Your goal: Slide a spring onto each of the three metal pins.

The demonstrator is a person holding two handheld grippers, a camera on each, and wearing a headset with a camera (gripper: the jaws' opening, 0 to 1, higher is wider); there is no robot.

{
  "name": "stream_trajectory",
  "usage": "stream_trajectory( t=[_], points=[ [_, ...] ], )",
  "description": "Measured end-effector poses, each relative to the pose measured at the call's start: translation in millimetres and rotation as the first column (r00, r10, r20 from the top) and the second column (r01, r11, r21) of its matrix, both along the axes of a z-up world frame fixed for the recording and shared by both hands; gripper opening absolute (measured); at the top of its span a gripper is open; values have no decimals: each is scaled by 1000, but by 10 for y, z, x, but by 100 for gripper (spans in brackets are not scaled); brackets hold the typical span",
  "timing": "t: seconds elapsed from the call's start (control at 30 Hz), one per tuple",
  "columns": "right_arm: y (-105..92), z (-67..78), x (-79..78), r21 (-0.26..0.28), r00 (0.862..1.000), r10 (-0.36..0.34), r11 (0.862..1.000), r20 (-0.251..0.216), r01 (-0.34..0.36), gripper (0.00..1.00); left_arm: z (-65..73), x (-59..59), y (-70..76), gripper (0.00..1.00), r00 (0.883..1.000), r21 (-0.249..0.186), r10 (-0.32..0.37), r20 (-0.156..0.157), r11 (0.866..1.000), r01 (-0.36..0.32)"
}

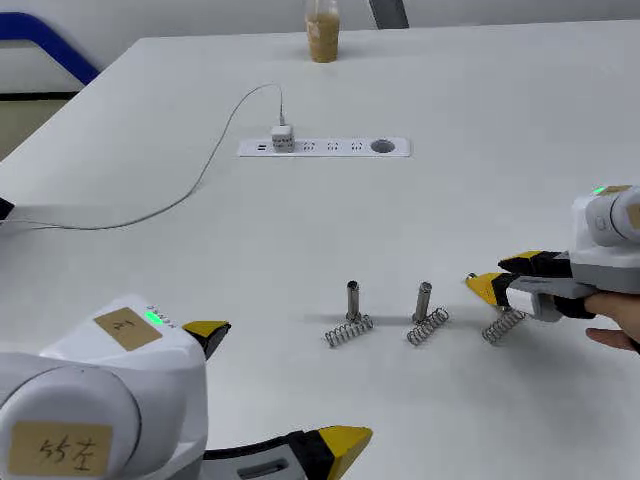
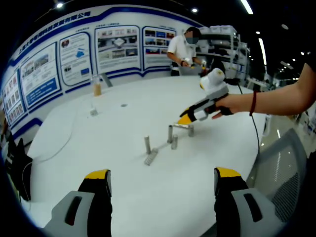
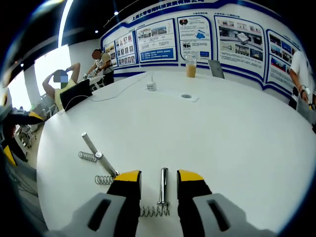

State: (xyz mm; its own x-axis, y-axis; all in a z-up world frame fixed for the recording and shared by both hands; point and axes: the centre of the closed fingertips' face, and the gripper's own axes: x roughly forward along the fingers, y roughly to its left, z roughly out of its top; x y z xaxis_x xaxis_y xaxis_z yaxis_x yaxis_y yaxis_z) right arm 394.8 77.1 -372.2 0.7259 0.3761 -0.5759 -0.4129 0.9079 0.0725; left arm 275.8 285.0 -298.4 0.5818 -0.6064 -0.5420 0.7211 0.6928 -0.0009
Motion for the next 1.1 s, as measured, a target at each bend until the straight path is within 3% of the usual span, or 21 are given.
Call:
stream_trajectory(
  t=[0.47,0.8,1.1],
  points=[
    [40,-220,142,-17,1000,0,1000,-28,0,17,-68,34,40,86,1000,4,15,-8,1000,-15],
    [36,-276,164,-48,1000,-11,999,-28,10,9,-86,41,38,85,1000,9,8,-19,1000,-7],
    [37,-284,174,-34,998,-44,999,-46,42,9,-91,32,45,84,1000,9,8,-23,1000,-8]
  ],
)
